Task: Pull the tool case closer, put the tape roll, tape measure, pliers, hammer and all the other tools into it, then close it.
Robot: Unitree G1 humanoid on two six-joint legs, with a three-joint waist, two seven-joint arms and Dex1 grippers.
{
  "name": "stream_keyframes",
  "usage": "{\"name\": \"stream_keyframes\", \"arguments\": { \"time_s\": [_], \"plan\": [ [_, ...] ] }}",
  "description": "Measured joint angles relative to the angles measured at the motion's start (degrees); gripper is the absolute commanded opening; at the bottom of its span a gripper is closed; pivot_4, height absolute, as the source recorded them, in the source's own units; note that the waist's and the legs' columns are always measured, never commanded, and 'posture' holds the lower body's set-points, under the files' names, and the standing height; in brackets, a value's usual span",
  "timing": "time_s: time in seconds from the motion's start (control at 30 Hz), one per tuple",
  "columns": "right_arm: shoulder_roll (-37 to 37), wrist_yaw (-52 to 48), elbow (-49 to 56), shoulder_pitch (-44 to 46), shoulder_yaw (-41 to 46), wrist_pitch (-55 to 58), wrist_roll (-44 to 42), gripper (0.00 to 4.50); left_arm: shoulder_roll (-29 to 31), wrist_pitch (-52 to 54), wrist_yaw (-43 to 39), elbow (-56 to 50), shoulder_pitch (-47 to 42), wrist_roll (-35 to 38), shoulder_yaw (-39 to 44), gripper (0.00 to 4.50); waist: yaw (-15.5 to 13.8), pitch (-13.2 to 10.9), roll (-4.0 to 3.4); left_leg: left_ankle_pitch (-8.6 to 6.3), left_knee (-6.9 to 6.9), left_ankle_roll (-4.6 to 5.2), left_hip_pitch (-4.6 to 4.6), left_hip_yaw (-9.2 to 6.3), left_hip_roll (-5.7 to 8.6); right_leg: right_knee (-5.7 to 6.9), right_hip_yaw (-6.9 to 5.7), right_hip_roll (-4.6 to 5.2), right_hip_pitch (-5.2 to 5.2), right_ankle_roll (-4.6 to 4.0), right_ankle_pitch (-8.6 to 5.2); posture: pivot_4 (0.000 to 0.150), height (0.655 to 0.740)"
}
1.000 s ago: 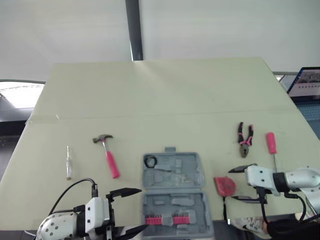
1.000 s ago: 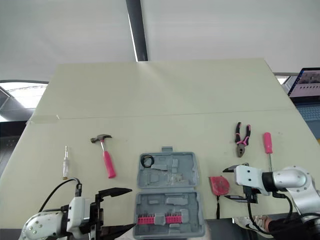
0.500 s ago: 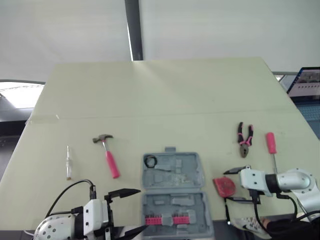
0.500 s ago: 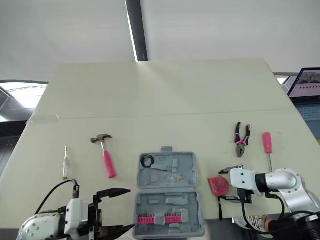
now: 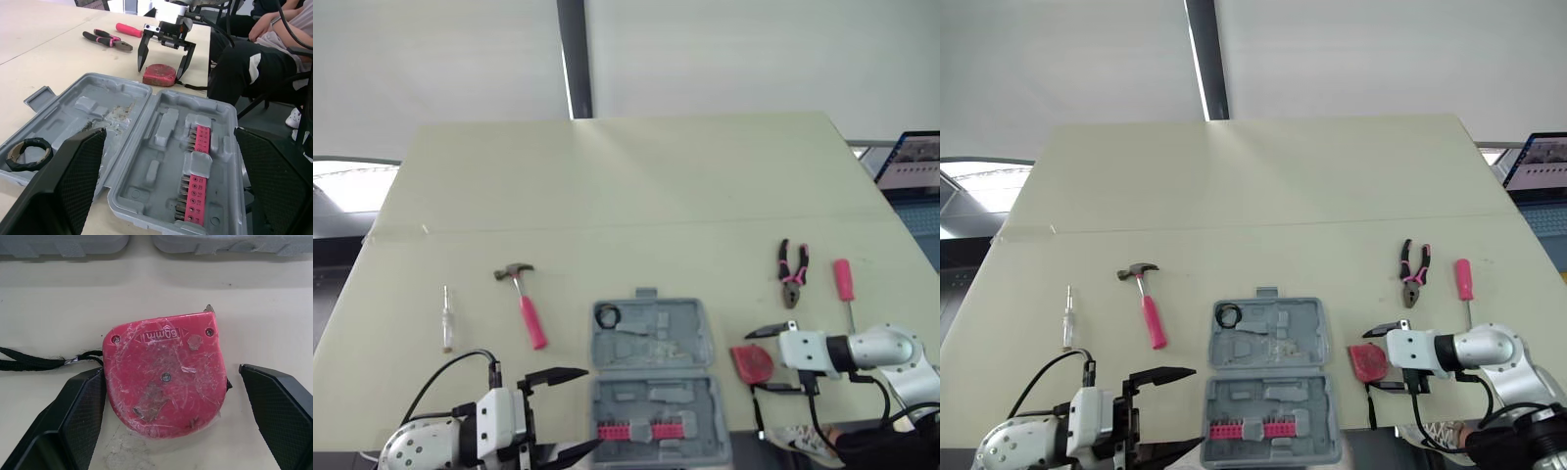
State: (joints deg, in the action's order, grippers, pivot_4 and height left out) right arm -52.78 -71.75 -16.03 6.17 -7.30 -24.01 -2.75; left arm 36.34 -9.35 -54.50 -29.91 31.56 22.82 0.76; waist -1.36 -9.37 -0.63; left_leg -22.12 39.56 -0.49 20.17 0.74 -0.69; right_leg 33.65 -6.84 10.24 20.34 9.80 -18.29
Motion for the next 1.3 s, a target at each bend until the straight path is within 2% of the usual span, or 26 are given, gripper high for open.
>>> {"name": "stream_keyframes", "arguments": {
  "time_s": [0.07,0.1,0.13,0.33,0.43,0.77,0.97,1.1,1.3],
  "plan": [
    [0.00,-0.21,-0.01,0.00,-0.29,0.00,-0.03,3.62,0.00,0.24,0.21,-0.79,-0.11,0.00,-0.01,4.50,0.01,0.00,0.00,0.00,0.00,0.00,0.00,0.00,0.00,0.00,0.00,0.00,0.00,0.00,0.00,0.150,0.7373],
    [0.00,-0.29,-0.01,-0.03,-0.50,-0.07,-0.05,3.08,0.00,0.53,0.33,-0.98,-0.34,0.00,-0.01,4.50,0.02,0.00,0.00,0.00,0.00,0.00,-0.01,0.00,0.00,0.00,0.00,0.00,0.00,0.00,0.00,0.150,0.7373],
    [0.00,-0.28,-0.01,-0.01,-0.50,-0.15,-0.06,2.94,0.00,0.74,0.53,-0.99,-0.50,0.00,-0.01,4.50,0.02,0.00,0.00,0.00,0.01,0.00,0.00,0.00,0.00,0.00,0.00,0.00,0.00,0.00,0.00,0.150,0.7373],
    [0.01,-0.21,0.20,-0.10,-0.50,0.37,-0.19,2.94,0.00,1.98,1.25,-1.23,-1.20,0.00,-0.04,4.50,0.01,0.00,0.00,0.00,0.01,0.00,-0.01,0.00,-0.01,0.01,0.00,0.00,0.00,0.00,0.00,0.150,0.7373],
    [-0.28,-0.16,3.34,-0.43,-0.41,4.98,-0.85,2.94,-0.04,2.50,1.93,-1.24,-1.60,-0.17,-0.06,4.50,0.02,0.00,-0.01,0.00,0.01,0.00,0.00,0.00,0.00,0.01,0.00,0.00,0.00,0.00,0.00,0.150,0.7373],
    [-9.66,0.08,33.25,6.52,0.22,42.42,-1.49,2.94,-0.74,4.59,3.14,-0.67,-2.09,2.01,2.28,4.50,-0.11,-0.07,-0.14,-0.01,0.05,-0.01,0.09,-0.08,0.00,0.01,-0.02,0.00,0.05,0.00,0.00,0.150,0.7373],
    [-11.57,-1.35,42.34,15.95,-11.20,58.04,5.50,2.94,-0.40,5.22,2.42,-0.15,-2.07,2.72,3.53,4.50,0.12,-0.09,-0.15,-0.02,0.05,-0.04,0.13,-0.06,0.00,0.01,0.01,0.00,0.13,-0.01,0.00,0.150,0.7373],
    [-8.30,-1.75,45.76,24.74,-19.18,65.86,10.83,2.94,-0.73,5.56,2.64,1.43,-2.38,2.78,5.01,4.50,0.24,-0.09,-0.15,-0.04,0.03,-0.06,0.14,-0.07,-0.01,0.04,-0.01,-0.02,0.20,-0.02,-0.01,0.150,0.7373],
    [-4.66,-2.43,46.96,32.44,-27.77,73.14,16.18,2.94,-2.01,5.58,3.48,1.73,-2.78,2.71,5.62,4.50,0.19,-0.09,-0.15,-0.04,0.08,-0.06,0.17,-0.09,0.00,0.07,-0.02,-0.01,0.20,-0.02,-0.01,0.150,0.7373]
  ]
}}
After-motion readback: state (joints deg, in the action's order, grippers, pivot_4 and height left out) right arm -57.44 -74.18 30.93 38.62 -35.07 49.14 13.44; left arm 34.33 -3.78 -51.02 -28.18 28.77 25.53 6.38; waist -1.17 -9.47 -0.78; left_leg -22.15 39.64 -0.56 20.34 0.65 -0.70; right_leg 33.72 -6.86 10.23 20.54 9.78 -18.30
